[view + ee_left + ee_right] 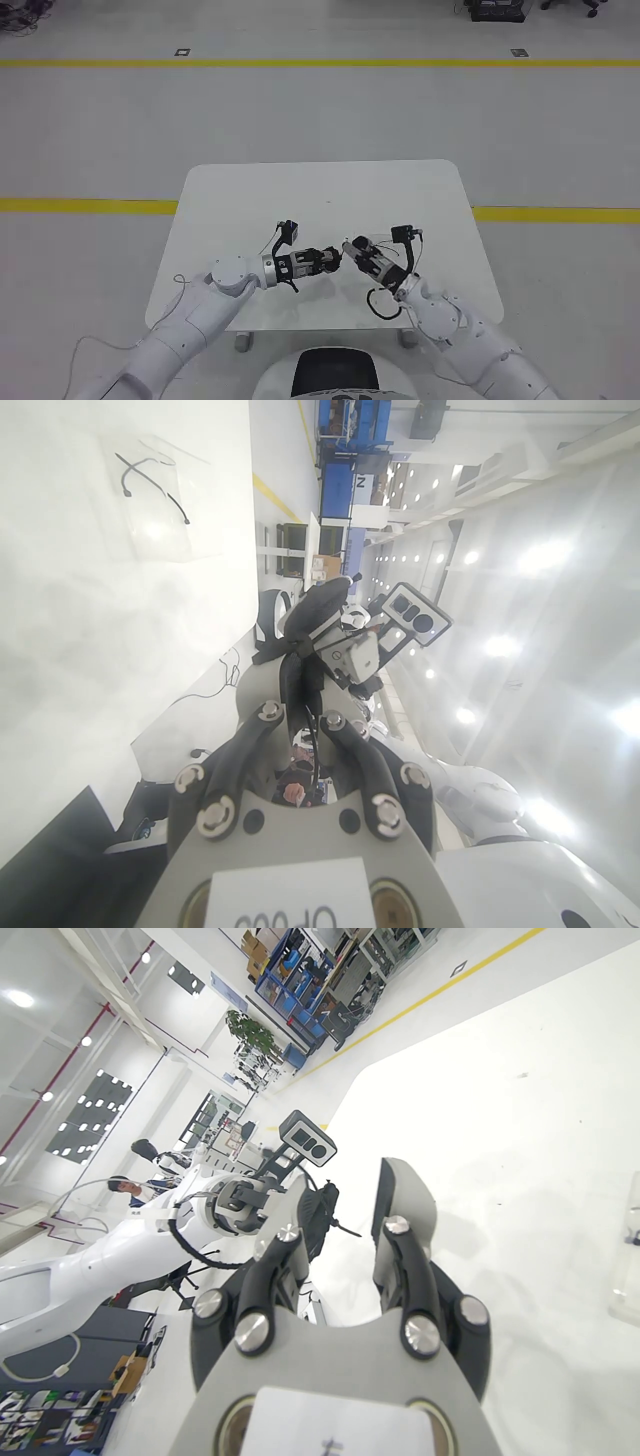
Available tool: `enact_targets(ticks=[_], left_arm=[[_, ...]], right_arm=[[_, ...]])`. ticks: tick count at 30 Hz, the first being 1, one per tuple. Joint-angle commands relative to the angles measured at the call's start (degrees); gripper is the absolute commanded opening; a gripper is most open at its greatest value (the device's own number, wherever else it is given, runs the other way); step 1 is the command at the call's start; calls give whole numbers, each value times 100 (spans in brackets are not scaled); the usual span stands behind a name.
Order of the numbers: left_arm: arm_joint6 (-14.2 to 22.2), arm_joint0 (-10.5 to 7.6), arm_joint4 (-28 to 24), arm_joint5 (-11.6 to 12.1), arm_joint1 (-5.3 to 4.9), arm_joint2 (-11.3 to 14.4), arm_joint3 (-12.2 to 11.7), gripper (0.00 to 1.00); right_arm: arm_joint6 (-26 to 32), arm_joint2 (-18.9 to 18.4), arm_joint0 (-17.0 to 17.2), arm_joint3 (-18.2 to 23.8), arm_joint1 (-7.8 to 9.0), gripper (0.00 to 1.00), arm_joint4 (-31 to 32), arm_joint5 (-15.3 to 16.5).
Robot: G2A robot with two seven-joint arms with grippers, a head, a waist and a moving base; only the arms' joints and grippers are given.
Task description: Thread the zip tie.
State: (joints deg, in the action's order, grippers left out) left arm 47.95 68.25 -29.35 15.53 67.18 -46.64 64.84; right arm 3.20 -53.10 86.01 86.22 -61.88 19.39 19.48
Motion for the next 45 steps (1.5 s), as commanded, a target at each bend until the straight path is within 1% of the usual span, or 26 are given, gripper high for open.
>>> enact_targets(ticks=[1, 5, 7, 9, 10, 20, 23, 25, 27, 29, 31, 33, 34, 38, 40, 43, 44, 45], left_arm=[[0, 0, 0, 0, 0, 0, 0, 0], [0, 0, 0, 0, 0, 0, 0, 0], [0, 0, 0, 0, 0, 0, 0, 0], [0, 0, 0, 0, 0, 0, 0, 0], [0, 0, 0, 0, 0, 0, 0, 0], [0, 0, 0, 0, 0, 0, 0, 0], [0, 0, 0, 0, 0, 0, 0, 0], [-60, 39, -32, -62, -1, 3, 38, 0], [67, 69, -196, -85, -14, -39, 36, 0], [343, 69, -434, -103, -22, -79, -1, 0], [729, 53, -745, -159, -21, -94, -85, 0], [1076, 0, -1007, -222, -10, -95, -198, 0], [1265, -42, -1140, -234, 1, -85, -277, 0], [1602, -175, -1362, -138, 51, -21, -513, 0], [1646, -247, -1386, -79, 78, 21, -635, 0], [1746, -315, -1466, -26, 117, 81, -757, 0], [1778, -355, -1436, -8, 130, 114, -809, 0], [1742, -384, -1370, 11, 133, 128, -845, 0]], right_arm=[[97, -113, 76, 116, 59, 100, -63, 0], [311, -352, 239, 363, 184, 100, -356, 0], [455, -495, 356, 592, 259, 100, -582, 0], [683, -627, 476, 792, 335, 100, -756, 0], [935, -673, 536, 907, 380, 100, -874, 0], [997, -689, 545, 932, 390, 100, -916, 0], [986, -798, 534, 814, 392, 100, -1065, 0], [1401, -945, 544, 768, 413, 100, -1679, 0], [1956, -1189, 551, 702, 462, 100, -2191, 0], [2590, -1358, 546, 662, 499, 100, -2617, 0], [3608, -1544, 474, 530, 525, 100, -3308, 0], [4410, -1715, 363, 270, 526, 100, -3761, 0], [4826, -1778, 293, 110, 505, 100, -4026, 0], [6161, -1844, -11, -446, 372, 100, -4748, 0], [6562, -1843, -193, -786, 273, 100, -4916, 0], [6984, -1755, -426, -1170, 130, 100, -5019, 0], [7251, -1711, -527, -1337, 70, 100, -5069, 0], [7251, -1711, -527, -1337, 70, 100, -5069, 0]])
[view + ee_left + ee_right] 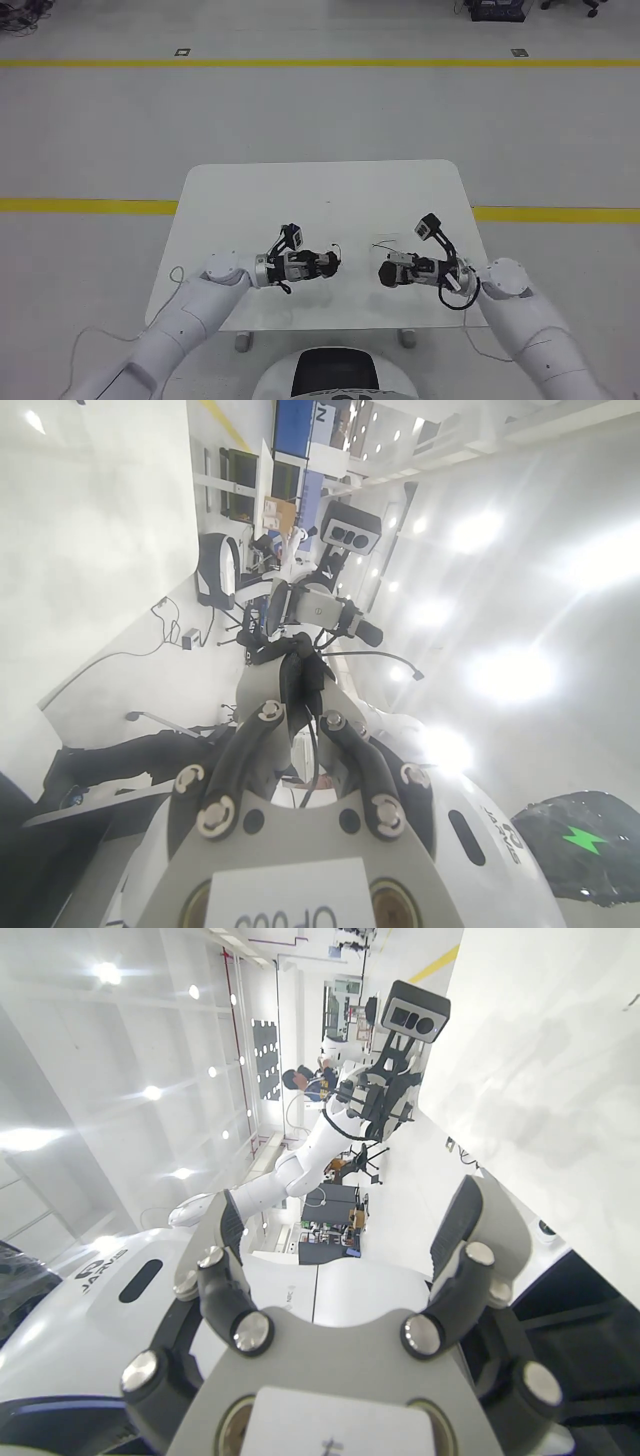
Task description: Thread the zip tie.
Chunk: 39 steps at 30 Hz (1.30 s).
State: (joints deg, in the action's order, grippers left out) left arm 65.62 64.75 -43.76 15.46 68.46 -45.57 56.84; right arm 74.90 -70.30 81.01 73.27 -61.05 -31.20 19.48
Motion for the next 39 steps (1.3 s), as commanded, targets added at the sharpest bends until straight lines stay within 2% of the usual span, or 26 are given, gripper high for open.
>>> enact_targets(ticks=[1, 8, 11, 12, 13, 16, 21, 23, 26, 33, 35, 39], left_arm=[[-25, -34, 72, 18, 5, 21, -45, 0], [-74, -7, 24, -13, 10, 24, -20, 0], [226, 80, -365, 24, 23, -5, 86, 0], [364, 86, -485, 56, 27, -19, 97, 0], [547, 99, -657, 120, 35, -40, 99, 0], [884, 94, -996, 217, 64, -66, 29, 0], [1109, 55, -1365, 395, 141, -43, -117, 0], [1176, 36, -1471, 402, 174, -18, -184, 0], [1298, -14, -1569, 402, 222, -13, -259, 0], [1315, -26, -1551, 402, 227, -24, -272, 0], [1064, 43, -1515, 381, 230, -18, -122, 0], [869, 157, -1549, 402, 234, -51, 59, 0]], right_arm=[[81, 9, -27, -43, -13, 100, -10, 0], [81, 9, -27, -43, -13, 100, -10, 0], [-328, 93, -25, -88, -43, 100, 35, -35], [-344, 151, -28, -120, -64, 100, -101, -48], [-176, 237, -37, -195, -103, 100, -518, -96], [130, 389, -229, -594, -177, 100, -1040, -74], [474, 706, -538, -1115, -330, 100, -1681, -21], [474, 851, -639, -1190, -373, 100, -1786, 0], [474, 851, -639, -1190, -373, 100, -1786, 0], [345, 867, -604, -1103, -380, 100, -1777, -53], [316, 897, -547, -981, -396, 100, -1857, -134], [400, 958, -520, -946, -444, 100, -2117, -160]])
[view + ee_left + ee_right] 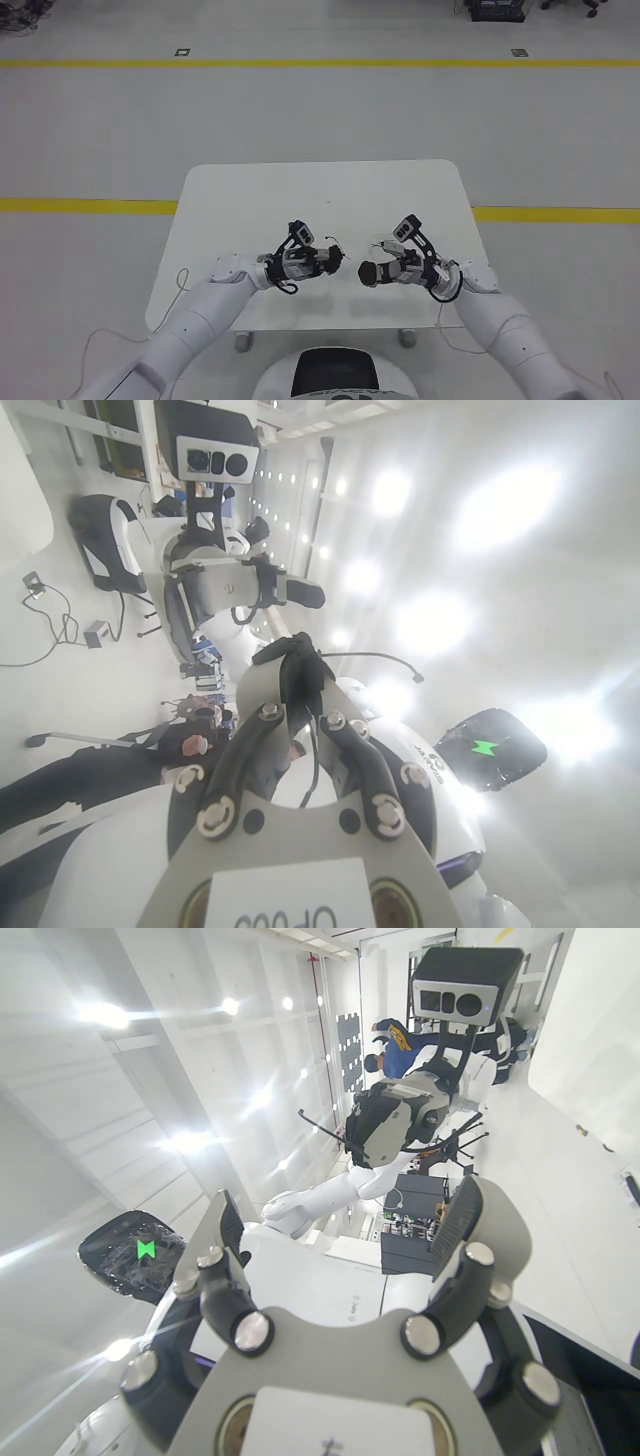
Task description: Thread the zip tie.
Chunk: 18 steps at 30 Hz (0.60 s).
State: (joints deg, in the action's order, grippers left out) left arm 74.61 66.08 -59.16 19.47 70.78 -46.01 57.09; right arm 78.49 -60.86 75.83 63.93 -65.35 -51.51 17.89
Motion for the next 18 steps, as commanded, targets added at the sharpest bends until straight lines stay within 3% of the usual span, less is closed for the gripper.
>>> enact_targets(ticks=[1, 4, 6, 8, 12, 18], left_arm=[[-58, 39, -19, 1, 4, -20, 54, 0], [-117, 94, -44, 1, 13, -79, 118, 0], [-129, 129, -53, 1, 21, -123, 152, 0], [-126, 152, -50, 1, 28, -154, 166, 0], [-71, 178, -49, 1, 40, -169, 175, 0], [-71, 178, -49, 1, 40, -169, 175, 0]], right_arm=[[64, 25, -9, -28, -25, 100, -135, 10], [107, 67, -41, -102, -64, 100, -260, 38], [115, 103, -68, -143, -88, 67, -319, 40], [115, 138, -96, -180, -104, 48, -334, 31], [115, 225, -147, -216, -131, 38, -363, 10], [115, 330, -207, -264, -155, 31, -403, 41]])
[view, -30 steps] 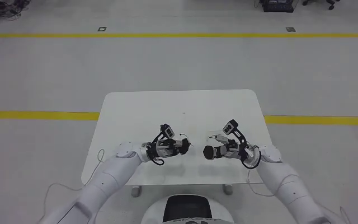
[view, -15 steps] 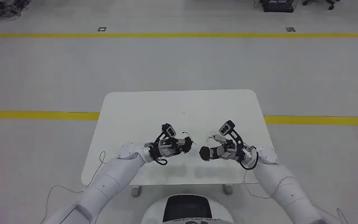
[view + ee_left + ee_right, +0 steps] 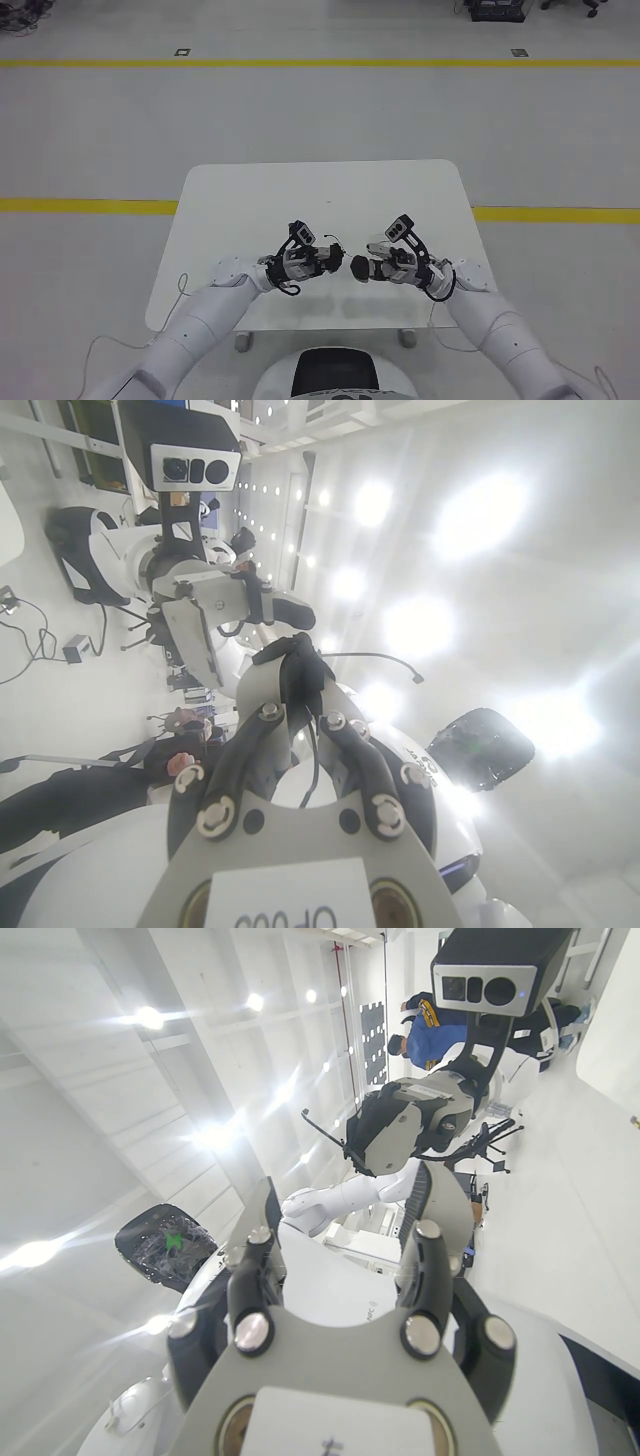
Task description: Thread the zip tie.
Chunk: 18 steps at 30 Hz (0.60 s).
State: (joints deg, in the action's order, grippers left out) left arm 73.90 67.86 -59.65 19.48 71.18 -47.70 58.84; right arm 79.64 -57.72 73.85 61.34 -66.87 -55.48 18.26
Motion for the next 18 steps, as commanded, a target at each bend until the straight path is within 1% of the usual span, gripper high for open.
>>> enact_targets(ticks=[1, 5, 6, 9, 13, 15, 18], left_arm=[[0, 0, 0, 0, 0, 0, 0, 0], [0, 0, 0, 0, 0, 0, 0, 0], [0, 0, 0, 0, 0, 0, 0, 0], [0, 0, 0, 0, 0, 0, 0, 0], [0, 0, 0, 0, 0, 0, 0, 0], [0, 0, 0, 0, 0, 0, 0, 0], [0, 0, 0, 0, 0, 0, 0, 0]], right_arm=[[0, 39, -19, -13, -8, 31, -12, 7], [0, 109, -60, -49, -22, 29, -45, 4], [0, 126, -70, -56, -26, 27, -54, 2], [0, 178, -101, -83, -37, 27, -82, 4], [0, 241, -148, -123, -53, 22, -125, 19], [0, 273, -174, -144, -62, 22, -142, 32], [0, 311, -208, -172, -74, 19, -159, 46]])
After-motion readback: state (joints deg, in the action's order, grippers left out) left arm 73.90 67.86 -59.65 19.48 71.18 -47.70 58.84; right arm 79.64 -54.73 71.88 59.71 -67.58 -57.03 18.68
